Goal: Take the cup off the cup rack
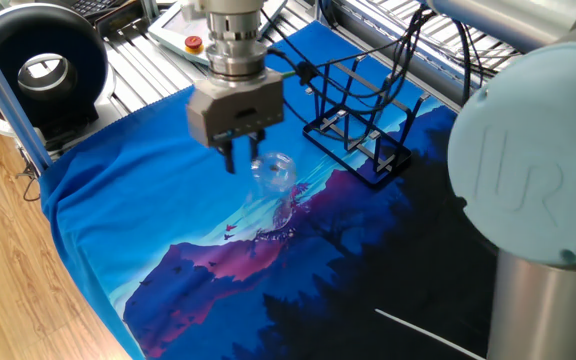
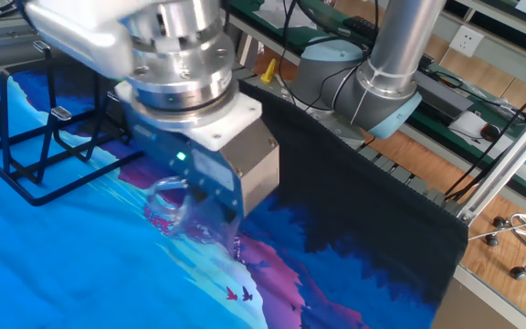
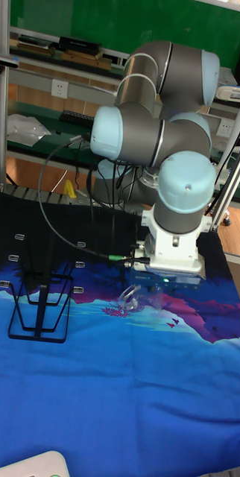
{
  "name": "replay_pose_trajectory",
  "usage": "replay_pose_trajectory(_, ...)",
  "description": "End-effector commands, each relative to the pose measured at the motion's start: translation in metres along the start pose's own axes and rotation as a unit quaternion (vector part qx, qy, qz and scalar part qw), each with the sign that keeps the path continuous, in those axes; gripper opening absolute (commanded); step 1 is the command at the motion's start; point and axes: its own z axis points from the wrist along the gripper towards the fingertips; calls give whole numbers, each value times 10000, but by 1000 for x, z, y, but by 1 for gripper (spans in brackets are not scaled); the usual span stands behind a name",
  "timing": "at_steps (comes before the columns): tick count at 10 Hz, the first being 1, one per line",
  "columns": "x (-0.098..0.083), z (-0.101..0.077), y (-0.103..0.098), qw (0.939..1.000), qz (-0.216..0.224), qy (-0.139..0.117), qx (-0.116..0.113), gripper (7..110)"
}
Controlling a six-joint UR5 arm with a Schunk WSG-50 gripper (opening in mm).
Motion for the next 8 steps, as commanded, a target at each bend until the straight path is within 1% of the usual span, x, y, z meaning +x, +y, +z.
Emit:
replay_pose_trajectory(1, 60, -5, -19, 9931, 287, 1062, 413, 44)
replay_pose_trajectory(2, 67, -3, -20, 9911, 301, 1221, 427, 44)
replay_pose_trajectory(3, 70, 1, -21, 9902, 272, 1309, 394, 44)
replay_pose_trajectory(4, 74, 5, -29, 9884, 305, 1418, 449, 44)
replay_pose_trajectory(5, 76, 5, -35, 9872, 407, 1432, 577, 22)
replay_pose_trajectory(6, 68, 4, -33, 9888, 454, 1300, 574, 22)
replay_pose_trajectory(7, 57, -7, -31, 9899, 443, 1198, 613, 22)
replay_pose_trajectory(8, 48, -24, -28, 9913, 310, 1130, 604, 22)
